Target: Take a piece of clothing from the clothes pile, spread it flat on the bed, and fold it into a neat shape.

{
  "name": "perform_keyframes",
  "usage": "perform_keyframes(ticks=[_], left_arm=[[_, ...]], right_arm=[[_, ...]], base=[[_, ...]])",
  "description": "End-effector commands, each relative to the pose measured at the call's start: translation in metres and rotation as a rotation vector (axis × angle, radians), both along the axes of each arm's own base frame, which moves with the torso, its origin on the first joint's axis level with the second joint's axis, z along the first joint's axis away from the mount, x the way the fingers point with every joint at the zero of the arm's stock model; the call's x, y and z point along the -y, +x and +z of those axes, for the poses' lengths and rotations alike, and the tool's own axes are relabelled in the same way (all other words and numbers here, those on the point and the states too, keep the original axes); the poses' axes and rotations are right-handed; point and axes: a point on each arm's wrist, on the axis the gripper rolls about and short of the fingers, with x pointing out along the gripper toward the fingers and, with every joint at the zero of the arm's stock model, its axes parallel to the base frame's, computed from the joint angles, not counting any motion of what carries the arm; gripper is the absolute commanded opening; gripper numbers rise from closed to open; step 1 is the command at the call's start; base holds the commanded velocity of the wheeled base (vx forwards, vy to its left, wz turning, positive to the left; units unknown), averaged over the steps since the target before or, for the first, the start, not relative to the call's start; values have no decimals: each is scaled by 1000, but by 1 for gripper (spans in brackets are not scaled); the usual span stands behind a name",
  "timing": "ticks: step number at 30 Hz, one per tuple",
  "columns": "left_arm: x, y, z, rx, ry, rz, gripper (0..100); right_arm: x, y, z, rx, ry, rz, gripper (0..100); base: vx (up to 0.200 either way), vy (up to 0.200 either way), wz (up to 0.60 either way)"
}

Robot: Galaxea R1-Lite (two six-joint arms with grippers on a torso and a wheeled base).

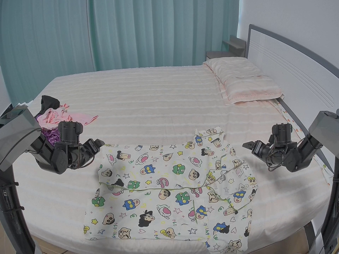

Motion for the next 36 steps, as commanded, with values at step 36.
perform_keyframes(ticks=[36], left_arm=[[7,-141,-52,-235,-31,-124,100]], right_arm=[[-16,-161,-41,-124,183,148,100]], base=[[-72,0,0]])
